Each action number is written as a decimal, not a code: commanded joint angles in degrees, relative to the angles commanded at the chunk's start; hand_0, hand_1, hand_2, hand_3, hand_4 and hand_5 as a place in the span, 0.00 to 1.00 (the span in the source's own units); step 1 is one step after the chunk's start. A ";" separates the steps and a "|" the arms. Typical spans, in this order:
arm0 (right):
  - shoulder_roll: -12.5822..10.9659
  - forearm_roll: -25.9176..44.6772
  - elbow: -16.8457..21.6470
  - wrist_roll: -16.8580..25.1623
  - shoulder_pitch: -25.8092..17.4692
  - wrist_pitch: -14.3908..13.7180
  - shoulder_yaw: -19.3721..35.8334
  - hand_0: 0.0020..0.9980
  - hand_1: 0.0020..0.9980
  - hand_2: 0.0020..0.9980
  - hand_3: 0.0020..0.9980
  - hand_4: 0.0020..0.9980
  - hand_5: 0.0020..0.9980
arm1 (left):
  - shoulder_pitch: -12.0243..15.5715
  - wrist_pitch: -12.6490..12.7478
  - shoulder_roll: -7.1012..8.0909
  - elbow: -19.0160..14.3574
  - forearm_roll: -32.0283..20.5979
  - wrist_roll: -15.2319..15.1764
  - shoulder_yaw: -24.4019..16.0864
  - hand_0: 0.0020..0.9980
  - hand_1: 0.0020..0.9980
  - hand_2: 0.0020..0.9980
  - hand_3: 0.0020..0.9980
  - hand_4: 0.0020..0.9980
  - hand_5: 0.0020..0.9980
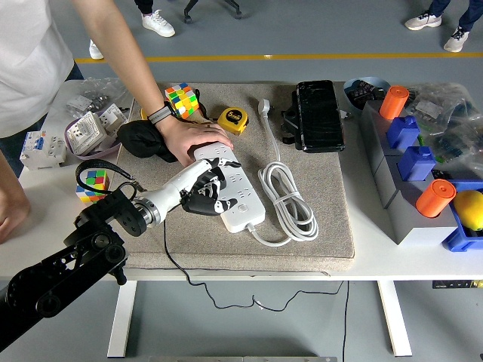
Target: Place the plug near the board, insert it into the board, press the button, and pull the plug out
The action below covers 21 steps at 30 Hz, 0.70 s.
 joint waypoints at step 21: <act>-0.14 0.14 0.09 -0.01 -0.20 -0.09 -0.49 0.60 0.65 0.58 0.49 0.77 0.49 | 0.30 5.41 -0.07 1.87 -3.40 -6.96 -1.58 0.76 0.75 0.74 0.74 0.88 0.26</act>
